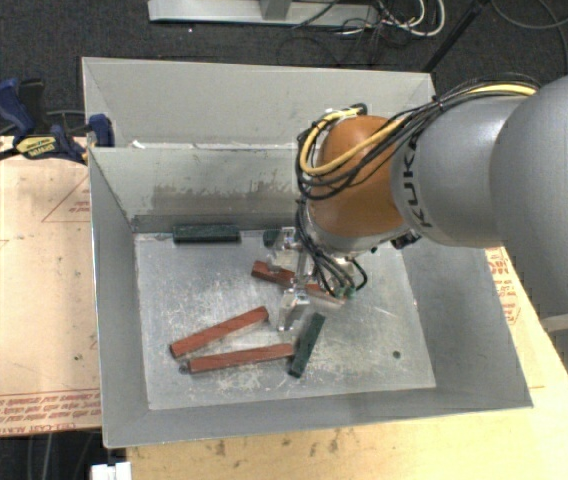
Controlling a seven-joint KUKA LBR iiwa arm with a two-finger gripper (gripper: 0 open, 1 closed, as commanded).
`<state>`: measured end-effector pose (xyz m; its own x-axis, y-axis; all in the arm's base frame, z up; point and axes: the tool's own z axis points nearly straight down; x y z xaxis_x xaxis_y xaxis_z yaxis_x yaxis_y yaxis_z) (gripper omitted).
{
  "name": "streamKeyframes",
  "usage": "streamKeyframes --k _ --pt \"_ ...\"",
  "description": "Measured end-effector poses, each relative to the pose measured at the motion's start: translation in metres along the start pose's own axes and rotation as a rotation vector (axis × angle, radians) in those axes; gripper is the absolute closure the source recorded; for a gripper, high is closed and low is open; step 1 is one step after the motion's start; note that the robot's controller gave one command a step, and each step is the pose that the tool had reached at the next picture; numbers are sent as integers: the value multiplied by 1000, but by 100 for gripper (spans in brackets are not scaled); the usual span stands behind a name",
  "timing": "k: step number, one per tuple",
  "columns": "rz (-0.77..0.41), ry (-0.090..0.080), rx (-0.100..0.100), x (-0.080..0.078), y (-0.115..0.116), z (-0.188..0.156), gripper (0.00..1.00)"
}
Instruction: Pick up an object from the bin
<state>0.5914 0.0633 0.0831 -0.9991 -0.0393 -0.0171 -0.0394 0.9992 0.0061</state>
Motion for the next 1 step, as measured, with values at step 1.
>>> streamKeyframes --k 1 --pt "4 -29 -1 -6 0 -2 100"
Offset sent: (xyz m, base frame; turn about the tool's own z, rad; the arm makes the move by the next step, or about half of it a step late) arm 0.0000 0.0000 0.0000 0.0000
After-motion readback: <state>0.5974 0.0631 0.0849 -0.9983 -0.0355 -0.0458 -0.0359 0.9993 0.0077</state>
